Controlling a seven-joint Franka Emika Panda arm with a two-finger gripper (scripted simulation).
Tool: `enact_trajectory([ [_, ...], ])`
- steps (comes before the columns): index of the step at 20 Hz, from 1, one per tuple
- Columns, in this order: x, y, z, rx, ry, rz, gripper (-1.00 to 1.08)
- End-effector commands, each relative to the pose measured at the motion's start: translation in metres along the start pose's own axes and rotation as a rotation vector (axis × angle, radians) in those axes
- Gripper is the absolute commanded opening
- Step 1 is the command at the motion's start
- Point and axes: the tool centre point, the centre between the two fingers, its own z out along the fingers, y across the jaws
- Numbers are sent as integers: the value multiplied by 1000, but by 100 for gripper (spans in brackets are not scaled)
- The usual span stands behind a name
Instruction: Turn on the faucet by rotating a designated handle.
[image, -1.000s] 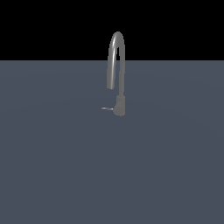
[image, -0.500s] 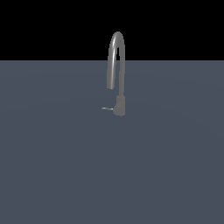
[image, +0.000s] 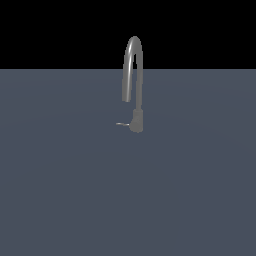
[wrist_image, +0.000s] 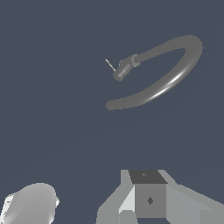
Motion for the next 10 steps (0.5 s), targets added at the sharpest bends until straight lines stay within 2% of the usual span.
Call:
enact_trajectory([
  [1,13,-5,10,-68,-7,-73,-100],
  [10,50,-22,44,-277,-31,-291,-100],
])
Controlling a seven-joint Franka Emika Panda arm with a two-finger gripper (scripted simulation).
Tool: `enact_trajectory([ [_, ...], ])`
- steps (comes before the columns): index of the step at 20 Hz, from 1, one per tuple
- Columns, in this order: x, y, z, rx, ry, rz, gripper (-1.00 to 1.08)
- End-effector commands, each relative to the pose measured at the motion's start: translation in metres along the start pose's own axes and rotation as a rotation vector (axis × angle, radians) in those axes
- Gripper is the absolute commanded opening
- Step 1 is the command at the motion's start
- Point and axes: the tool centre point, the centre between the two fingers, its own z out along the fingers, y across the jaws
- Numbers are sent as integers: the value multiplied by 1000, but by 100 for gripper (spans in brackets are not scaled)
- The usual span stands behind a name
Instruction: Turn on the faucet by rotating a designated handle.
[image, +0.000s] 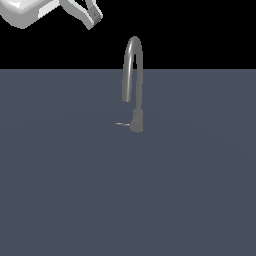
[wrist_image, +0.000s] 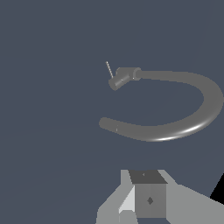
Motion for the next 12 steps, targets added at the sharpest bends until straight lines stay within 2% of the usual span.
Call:
enact_trajectory([
  [1,11,-4,8,-55,-5,-58,-100],
  [12,47,-21,41,-259,-27,-270,-100],
])
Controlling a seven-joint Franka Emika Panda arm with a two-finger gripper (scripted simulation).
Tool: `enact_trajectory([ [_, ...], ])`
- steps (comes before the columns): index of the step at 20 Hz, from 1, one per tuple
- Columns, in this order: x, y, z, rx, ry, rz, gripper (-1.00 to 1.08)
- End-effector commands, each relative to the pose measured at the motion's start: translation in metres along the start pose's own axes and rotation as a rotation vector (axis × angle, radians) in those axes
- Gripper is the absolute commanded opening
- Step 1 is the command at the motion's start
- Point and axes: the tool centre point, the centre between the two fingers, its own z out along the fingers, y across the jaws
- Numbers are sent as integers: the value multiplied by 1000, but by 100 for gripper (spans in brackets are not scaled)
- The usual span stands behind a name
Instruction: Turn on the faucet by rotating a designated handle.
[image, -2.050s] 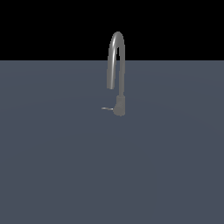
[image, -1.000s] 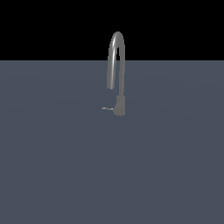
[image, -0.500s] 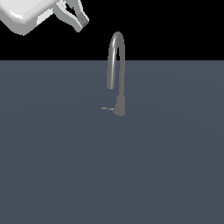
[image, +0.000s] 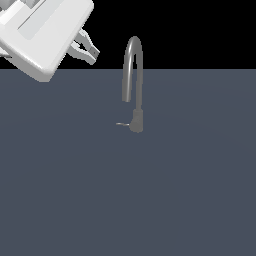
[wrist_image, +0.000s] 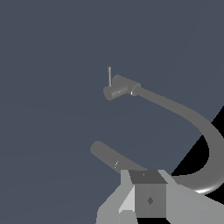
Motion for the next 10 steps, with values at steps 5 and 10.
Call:
enact_trajectory([
  [5,21,-8,16,-110,-11,-112,-100],
  [10,35,-14,29,-189,-20,-192,-100],
])
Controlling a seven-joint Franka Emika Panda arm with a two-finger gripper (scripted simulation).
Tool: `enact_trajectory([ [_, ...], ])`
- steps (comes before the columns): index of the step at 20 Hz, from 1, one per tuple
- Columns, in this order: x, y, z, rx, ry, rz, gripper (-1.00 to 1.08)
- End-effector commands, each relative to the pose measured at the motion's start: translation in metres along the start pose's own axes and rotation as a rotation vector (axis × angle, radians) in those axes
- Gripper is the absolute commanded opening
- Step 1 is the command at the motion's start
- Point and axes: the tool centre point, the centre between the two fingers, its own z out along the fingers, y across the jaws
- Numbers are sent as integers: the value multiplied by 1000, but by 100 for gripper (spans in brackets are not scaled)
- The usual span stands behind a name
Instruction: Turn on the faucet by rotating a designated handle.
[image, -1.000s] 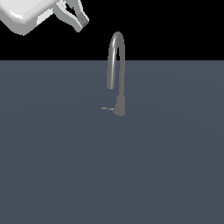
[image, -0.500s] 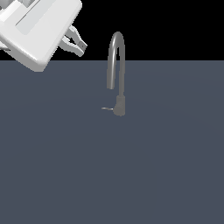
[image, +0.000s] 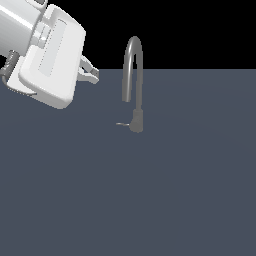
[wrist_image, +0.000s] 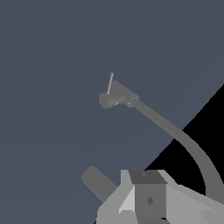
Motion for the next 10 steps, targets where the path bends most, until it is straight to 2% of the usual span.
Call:
enact_trajectory([
  [1,8,-3,6,-40,-4,-40,-100],
  [10,32,-13,28,-179,-20,-177,-100],
])
